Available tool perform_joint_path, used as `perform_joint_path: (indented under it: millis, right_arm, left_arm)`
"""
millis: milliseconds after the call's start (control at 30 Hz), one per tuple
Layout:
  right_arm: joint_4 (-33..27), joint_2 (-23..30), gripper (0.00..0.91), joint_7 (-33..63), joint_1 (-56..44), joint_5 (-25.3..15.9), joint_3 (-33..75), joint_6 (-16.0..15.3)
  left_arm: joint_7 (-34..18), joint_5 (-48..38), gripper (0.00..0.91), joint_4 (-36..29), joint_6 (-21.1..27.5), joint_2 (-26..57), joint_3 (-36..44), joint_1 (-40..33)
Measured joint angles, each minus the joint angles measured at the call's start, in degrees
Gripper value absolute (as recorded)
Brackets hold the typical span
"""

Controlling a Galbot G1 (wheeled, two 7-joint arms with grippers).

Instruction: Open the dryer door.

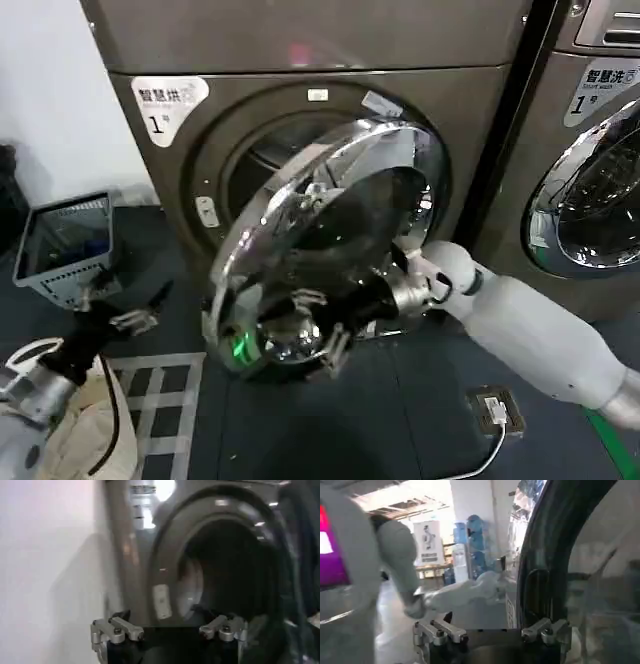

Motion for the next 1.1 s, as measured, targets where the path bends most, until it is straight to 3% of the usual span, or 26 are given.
perform_joint_path:
  millis: [300,600,867,1100]
  right_arm:
    - [2.15,-4.7,0.907,-6.51,-2.1,-1.18,1.18,0.15]
    - [4.95,-8.7,0.907,-6.82,-4.94,-0.45,3.36,0.58]
    - [8.6,-13.67,0.907,-6.82,-9.67,-0.15,8.06,0.95]
    - [9.86,-19.73,0.907,-6.81,-17.19,0.9,16.47,3.14]
  left_arm:
    - [5.62,-0.46,0.907,1.08,-3.99,7.52,6.6,-2.31]
    - [8.4,3.6,0.907,1.14,-7.67,15.22,13.67,-5.99]
    - [9.34,6.79,0.907,0.89,-9.41,17.41,20.85,-9.89]
    - [9.35,8.21,0.907,0.65,-9.89,16.94,28.15,-15.52]
